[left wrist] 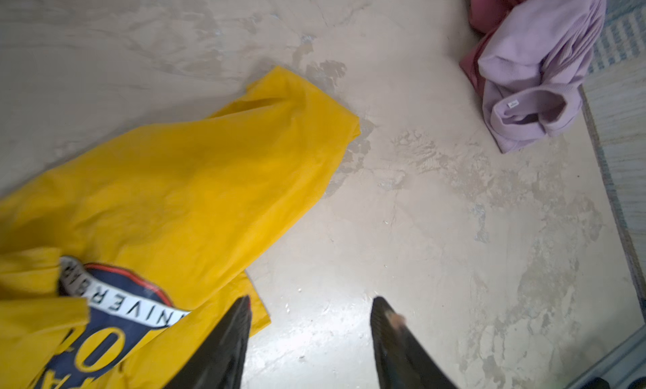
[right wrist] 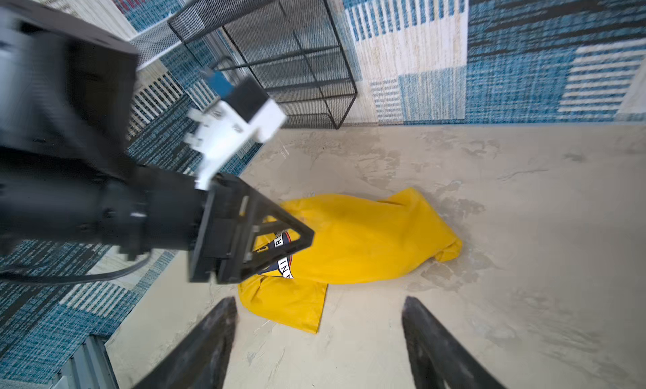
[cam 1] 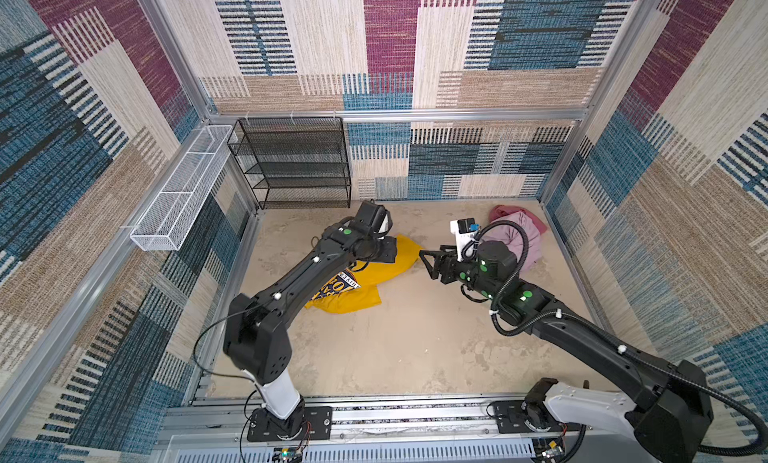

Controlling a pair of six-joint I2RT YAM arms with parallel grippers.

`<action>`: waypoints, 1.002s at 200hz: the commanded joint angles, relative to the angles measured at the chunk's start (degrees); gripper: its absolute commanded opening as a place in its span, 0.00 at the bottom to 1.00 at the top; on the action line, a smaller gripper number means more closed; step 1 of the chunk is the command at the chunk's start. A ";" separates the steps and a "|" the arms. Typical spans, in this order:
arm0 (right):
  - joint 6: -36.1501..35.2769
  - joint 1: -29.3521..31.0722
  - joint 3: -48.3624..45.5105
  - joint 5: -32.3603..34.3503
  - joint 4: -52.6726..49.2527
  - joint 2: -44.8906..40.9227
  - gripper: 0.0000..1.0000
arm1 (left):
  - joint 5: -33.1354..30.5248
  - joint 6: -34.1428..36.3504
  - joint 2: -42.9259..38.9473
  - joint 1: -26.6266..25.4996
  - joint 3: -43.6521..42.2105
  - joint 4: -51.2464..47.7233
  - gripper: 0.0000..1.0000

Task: Pick out a specific cloth from the pile
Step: 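Release the T-shirt and withdraw the right gripper while the left gripper reaches toward it, then grasp the yellow T-shirt edge with the left gripper and drag it nearer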

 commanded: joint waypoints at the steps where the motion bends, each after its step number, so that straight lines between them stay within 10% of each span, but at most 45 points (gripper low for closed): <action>1: 1.40 -2.00 -2.05 3.36 -5.55 -4.98 0.80 | 1.82 -0.50 7.43 -0.90 5.93 0.50 0.59; 71: 0.90 -6.95 -4.82 -1.94 -7.35 -7.31 0.81 | -2.37 1.74 32.72 -2.03 32.64 -9.70 0.59; 200: 1.56 -11.13 -7.20 -7.96 -3.15 -3.60 0.80 | -3.61 1.61 46.08 -3.17 48.98 -12.61 0.59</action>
